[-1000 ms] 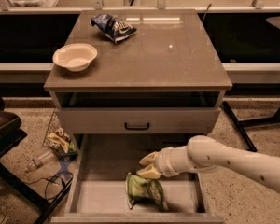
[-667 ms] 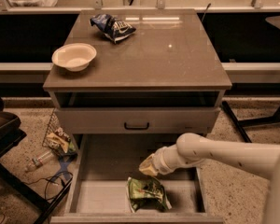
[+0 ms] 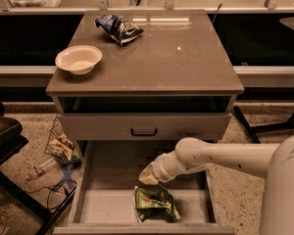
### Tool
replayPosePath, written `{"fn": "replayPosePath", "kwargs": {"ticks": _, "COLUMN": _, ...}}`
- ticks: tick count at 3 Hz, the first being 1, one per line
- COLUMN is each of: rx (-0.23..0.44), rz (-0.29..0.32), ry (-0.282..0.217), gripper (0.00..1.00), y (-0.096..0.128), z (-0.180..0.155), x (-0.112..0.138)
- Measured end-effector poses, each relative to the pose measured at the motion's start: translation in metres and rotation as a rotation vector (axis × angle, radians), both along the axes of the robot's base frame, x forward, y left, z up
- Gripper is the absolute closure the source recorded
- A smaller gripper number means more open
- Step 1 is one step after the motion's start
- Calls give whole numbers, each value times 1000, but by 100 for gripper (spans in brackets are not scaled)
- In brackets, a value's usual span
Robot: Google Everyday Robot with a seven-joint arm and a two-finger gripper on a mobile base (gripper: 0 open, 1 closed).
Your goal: Place green jalapeno chip bag into middle drawer
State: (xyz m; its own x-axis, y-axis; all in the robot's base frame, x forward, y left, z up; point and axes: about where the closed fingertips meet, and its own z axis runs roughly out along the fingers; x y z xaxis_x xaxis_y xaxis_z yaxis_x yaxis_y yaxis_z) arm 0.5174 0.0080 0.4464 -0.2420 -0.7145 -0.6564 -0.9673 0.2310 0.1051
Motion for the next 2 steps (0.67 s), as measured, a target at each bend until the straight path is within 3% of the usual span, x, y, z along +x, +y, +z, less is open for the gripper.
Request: {"fn": "replayPosePath", "kwargs": {"ticks": 2, "rx": 2, "rz": 5, "ry": 4, "gripper": 14, "y": 3, "z": -2, "x": -2}}
